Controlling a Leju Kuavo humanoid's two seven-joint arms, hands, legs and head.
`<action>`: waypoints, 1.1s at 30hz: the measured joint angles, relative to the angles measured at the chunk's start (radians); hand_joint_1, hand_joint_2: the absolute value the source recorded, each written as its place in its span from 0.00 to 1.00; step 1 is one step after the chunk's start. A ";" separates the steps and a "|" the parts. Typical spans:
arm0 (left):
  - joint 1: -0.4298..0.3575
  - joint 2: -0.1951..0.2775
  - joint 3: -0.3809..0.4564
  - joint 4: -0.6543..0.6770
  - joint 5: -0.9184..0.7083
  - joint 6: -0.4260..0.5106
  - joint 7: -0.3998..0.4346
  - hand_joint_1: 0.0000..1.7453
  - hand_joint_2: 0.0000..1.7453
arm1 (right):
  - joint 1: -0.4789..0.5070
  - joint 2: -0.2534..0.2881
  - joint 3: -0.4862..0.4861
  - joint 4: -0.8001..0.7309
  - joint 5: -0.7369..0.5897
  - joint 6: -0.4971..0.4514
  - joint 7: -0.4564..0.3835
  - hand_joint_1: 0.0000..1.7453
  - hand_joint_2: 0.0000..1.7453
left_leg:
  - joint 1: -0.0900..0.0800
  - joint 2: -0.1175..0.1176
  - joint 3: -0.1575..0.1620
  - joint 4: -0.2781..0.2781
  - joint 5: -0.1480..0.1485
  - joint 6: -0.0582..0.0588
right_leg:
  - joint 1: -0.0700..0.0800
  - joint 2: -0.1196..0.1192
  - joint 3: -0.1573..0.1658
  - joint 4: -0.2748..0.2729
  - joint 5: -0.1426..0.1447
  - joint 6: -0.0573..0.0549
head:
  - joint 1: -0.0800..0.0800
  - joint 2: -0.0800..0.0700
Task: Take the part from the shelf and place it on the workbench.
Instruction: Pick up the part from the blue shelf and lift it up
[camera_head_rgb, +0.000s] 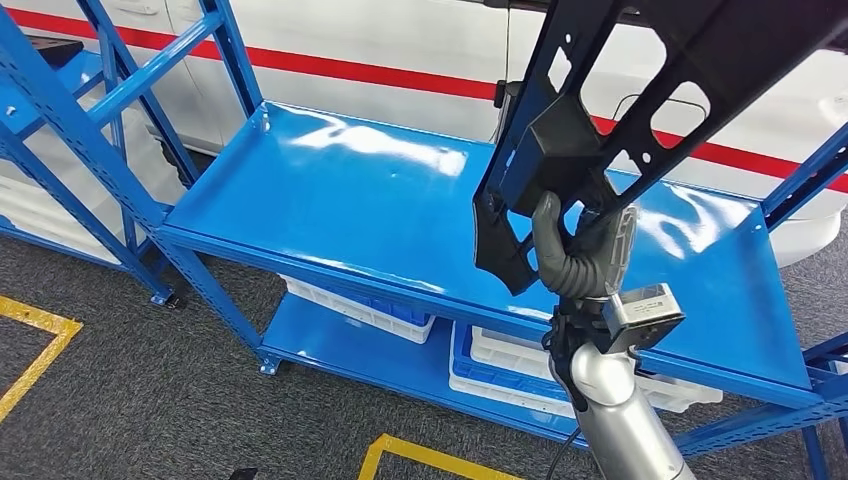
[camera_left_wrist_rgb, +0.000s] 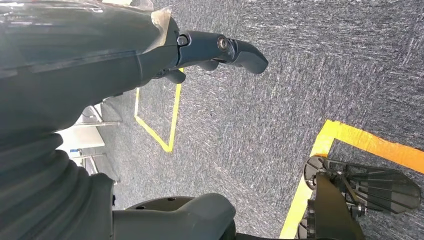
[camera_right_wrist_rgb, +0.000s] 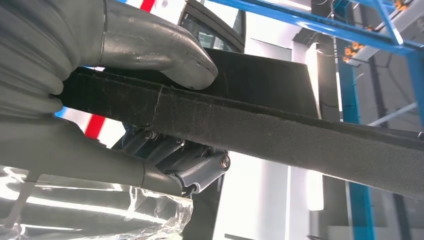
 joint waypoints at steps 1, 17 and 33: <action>0.000 0.000 0.000 0.000 0.000 -0.002 0.000 0.00 1.00 | 0.003 -0.005 0.003 -0.010 0.001 -0.004 -0.004 1.00 1.00 | 0.000 0.000 0.000 0.000 0.000 0.000 | 0.000 0.000 0.000 0.000 0.000 0.000 | 0.000 0.000; 0.000 0.003 0.001 0.000 0.014 -0.014 0.000 0.00 1.00 | 0.037 -0.052 0.053 -0.089 -0.010 -0.008 -0.017 1.00 1.00 | -0.005 -0.001 -0.001 0.002 -0.003 0.005 | -0.010 -0.001 0.001 -0.001 0.000 0.004 | 0.000 0.000; -0.004 0.011 0.016 0.000 0.039 -0.021 0.000 0.00 1.00 | 0.028 -0.054 0.107 -0.080 -0.014 0.016 0.026 1.00 1.00 | 0.005 -0.002 0.009 -0.017 0.011 0.008 | -0.037 -0.005 -0.021 0.043 -0.012 0.051 | 0.009 0.000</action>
